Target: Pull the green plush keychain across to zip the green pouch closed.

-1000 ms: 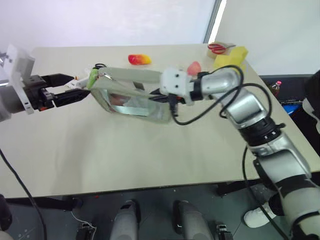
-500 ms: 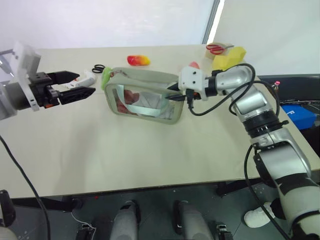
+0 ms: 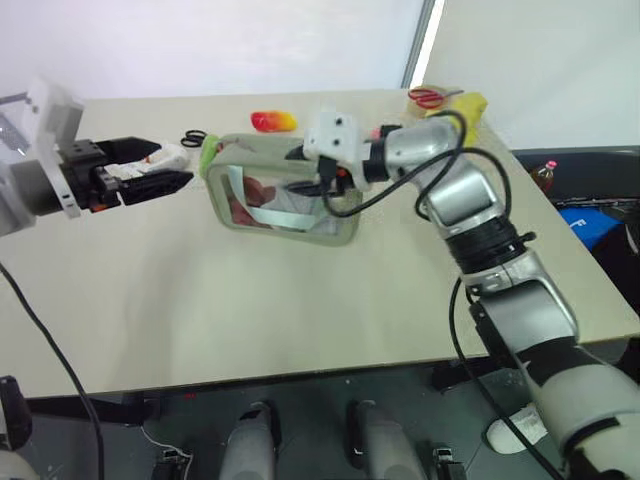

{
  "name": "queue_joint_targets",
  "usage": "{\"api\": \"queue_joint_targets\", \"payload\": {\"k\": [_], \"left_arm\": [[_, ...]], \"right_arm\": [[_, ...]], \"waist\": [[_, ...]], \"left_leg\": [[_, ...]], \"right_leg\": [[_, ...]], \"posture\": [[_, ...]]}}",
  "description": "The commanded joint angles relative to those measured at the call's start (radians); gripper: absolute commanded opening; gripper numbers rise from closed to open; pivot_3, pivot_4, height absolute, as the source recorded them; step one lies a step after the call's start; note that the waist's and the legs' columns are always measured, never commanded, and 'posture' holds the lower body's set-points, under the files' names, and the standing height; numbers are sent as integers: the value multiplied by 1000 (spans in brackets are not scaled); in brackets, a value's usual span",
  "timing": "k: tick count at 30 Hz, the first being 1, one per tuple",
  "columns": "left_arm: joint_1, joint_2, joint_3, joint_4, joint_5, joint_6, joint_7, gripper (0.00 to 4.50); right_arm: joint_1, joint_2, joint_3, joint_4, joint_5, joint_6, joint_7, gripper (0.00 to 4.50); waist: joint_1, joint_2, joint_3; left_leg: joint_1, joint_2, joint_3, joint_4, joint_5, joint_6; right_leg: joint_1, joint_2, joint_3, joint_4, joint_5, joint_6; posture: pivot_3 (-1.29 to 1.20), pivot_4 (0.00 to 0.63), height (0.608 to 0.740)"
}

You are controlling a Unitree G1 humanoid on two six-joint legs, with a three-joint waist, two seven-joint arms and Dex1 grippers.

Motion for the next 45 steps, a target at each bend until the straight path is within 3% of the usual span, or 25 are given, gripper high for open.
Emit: {"api": "queue_joint_targets", "payload": {"k": [1,14,21,24,27,36,45], "left_arm": [[-9,19,26,-30,-14,3,3,4500],[26,25,55,-57,-32,14,19,4500],[15,22,44,-53,-32,10,19,4500],[11,24,41,-49,-31,9,16,4500],[12,26,44,-50,-30,10,17,4500],[25,34,59,-52,-33,11,20,4500],[27,34,59,-56,-33,9,21,4500]], "right_arm": [[-35,11,-8,41,-30,-7,-32,2351],[-84,56,-78,70,-1,17,-63,2351],[-49,59,-27,112,-57,-1,-67,2351],[-53,64,-20,127,-64,-2,-58,1445],[-50,62,-13,118,-58,-36,-27,68],[-37,72,-34,96,-35,-187,5,16],[10,58,9,26,-60,-89,56,16]], "waist": [[2,0,0],[-4,0,0],[-4,0,0],[-4,0,0],[-5,0,0],[-23,0,0],[-28,0,0]], "left_leg": [[0,0,0,0,0,0],[0,0,0,-2,1,2],[0,0,0,-2,0,0],[0,0,0,-2,0,0],[1,0,0,-2,0,0],[0,0,0,-2,1,1],[1,0,0,-2,1,2]], "right_leg": [[0,0,0,0,0,0],[-1,1,0,1,0,0],[-1,1,0,1,0,0],[-1,1,0,1,0,0],[-1,1,0,1,0,0],[-1,1,0,0,0,1],[-1,1,0,1,0,1]], "posture": [[0,150,740],[0,150,740],[0,150,740],[0,150,740],[0,150,740],[0,150,740],[0,150,740]]}}
